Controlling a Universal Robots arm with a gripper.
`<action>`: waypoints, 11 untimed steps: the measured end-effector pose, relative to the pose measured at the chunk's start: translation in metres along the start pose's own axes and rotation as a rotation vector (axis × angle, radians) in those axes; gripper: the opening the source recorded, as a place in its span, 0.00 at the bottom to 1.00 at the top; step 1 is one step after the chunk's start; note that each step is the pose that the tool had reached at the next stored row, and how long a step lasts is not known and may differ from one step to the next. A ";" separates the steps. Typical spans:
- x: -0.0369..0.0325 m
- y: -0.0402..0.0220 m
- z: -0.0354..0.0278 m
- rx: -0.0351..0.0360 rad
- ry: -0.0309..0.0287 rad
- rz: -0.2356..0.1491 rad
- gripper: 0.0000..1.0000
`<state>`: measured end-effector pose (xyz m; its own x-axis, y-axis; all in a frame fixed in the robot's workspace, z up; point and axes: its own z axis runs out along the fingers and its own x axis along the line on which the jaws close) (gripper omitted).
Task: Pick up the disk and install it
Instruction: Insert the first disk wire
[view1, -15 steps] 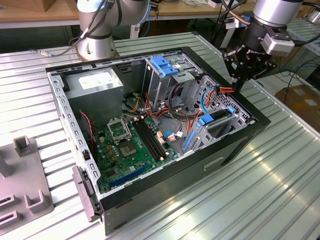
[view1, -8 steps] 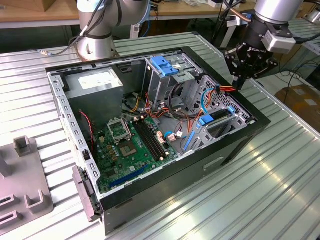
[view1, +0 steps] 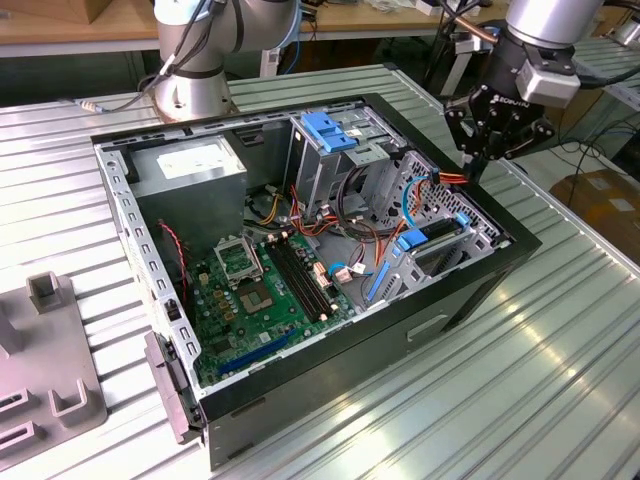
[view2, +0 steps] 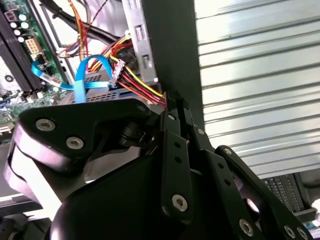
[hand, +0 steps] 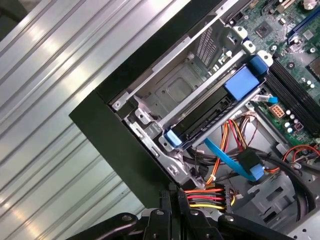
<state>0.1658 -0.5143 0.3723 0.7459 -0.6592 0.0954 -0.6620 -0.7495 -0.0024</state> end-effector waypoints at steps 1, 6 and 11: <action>-0.0029 0.0030 -0.0003 -0.0001 0.0001 0.000 0.16; -0.0061 0.0059 -0.0005 -0.0057 0.0001 0.059 0.16; -0.0062 0.0059 0.0001 -0.0171 0.0009 0.174 0.16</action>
<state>0.1573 -0.5146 0.3716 0.6200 -0.7787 0.0959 -0.7822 -0.6231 -0.0020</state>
